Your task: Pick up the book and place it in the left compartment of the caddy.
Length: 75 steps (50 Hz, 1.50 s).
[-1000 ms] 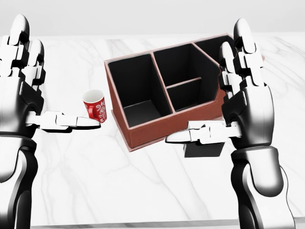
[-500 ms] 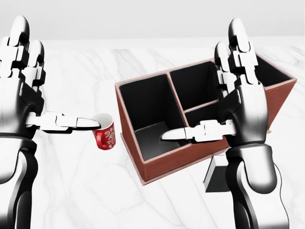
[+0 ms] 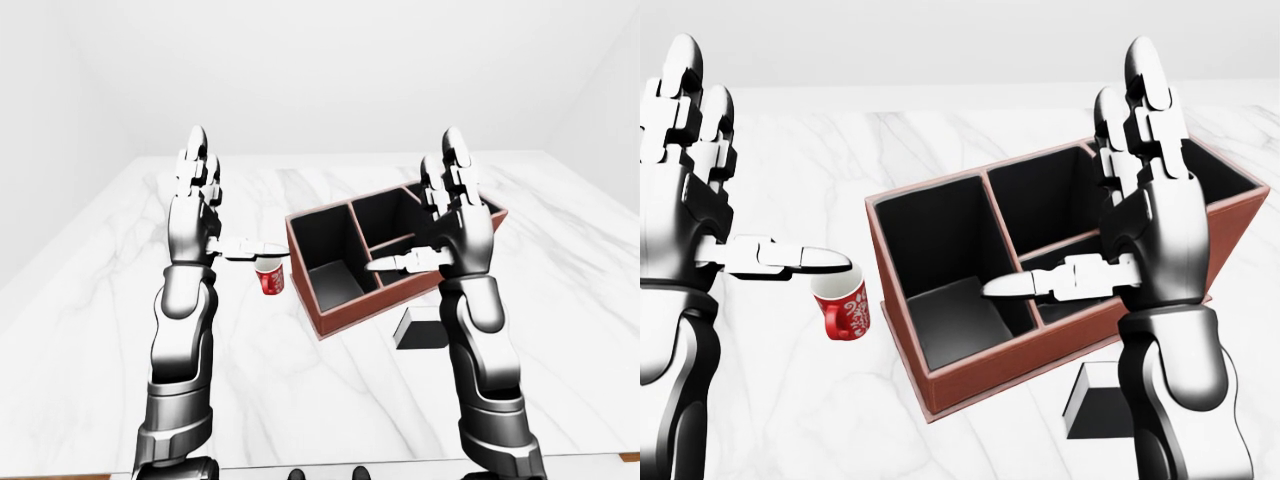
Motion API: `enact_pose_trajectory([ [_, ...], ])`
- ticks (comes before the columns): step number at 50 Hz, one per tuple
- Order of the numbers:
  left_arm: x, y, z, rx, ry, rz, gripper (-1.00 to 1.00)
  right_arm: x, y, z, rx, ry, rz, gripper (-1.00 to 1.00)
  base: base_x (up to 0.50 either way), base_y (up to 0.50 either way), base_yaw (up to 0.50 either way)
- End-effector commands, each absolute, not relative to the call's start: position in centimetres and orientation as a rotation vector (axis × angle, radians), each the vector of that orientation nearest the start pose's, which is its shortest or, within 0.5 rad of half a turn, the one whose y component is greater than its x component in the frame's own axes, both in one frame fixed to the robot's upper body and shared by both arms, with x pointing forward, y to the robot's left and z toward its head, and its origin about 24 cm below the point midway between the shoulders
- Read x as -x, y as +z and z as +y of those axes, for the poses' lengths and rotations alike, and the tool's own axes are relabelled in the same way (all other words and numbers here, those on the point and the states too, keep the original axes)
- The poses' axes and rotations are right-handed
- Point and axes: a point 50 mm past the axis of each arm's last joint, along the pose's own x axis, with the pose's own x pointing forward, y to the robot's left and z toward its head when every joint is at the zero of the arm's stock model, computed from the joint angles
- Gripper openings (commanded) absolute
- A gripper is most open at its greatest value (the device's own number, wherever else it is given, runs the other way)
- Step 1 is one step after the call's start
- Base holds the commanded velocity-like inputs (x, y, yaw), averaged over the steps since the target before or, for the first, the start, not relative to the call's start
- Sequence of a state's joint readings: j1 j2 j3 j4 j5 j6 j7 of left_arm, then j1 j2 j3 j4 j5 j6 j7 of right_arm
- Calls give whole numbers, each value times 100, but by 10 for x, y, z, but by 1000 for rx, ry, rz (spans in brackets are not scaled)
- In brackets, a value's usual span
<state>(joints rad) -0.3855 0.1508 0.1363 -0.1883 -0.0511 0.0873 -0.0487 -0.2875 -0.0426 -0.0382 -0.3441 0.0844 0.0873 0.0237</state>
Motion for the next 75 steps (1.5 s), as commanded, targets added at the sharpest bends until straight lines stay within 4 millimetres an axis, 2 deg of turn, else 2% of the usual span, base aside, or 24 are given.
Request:
enact_pose_trajectory([
  [1,-297,185,173,-87,-13,-487,100,-273,184,-141,-27,99,-531,100,25,0,0],
  [17,-299,181,173,-82,-15,-466,100,-272,180,-143,-6,103,-518,100,9,0,0],
  [25,-299,180,172,-82,-19,-462,100,-267,162,-159,169,100,-439,100,0,0,0],
  [31,-299,178,172,-79,-17,-454,100,-251,138,-184,369,111,-306,100,0,0,0],
  [36,-298,178,172,-79,-16,-458,100,-235,131,-199,495,114,-231,100,0,0,0],
  [40,-298,177,172,-79,-17,-453,100,-217,124,-208,612,143,-219,100,0,0,0],
  [43,-298,178,171,-78,-19,-459,100,-211,120,-214,668,141,-207,100,0,0,0],
  [48,-299,177,171,-76,-23,-454,100,-204,105,-223,744,126,-91,100,0,0,0],
  [56,-299,179,172,-73,-25,-458,100,-195,90,-222,844,146,32,100,0,0,0],
  [63,-298,180,171,-71,-25,-464,100,-196,75,-215,913,149,104,100,0,0,0],
  [71,-299,177,170,-70,-28,-452,100,-199,68,-214,1090,88,137,100,0,0,0],
  [75,-298,177,171,-68,-27,-452,100,-201,68,-209,1123,81,124,100,0,0,0],
])
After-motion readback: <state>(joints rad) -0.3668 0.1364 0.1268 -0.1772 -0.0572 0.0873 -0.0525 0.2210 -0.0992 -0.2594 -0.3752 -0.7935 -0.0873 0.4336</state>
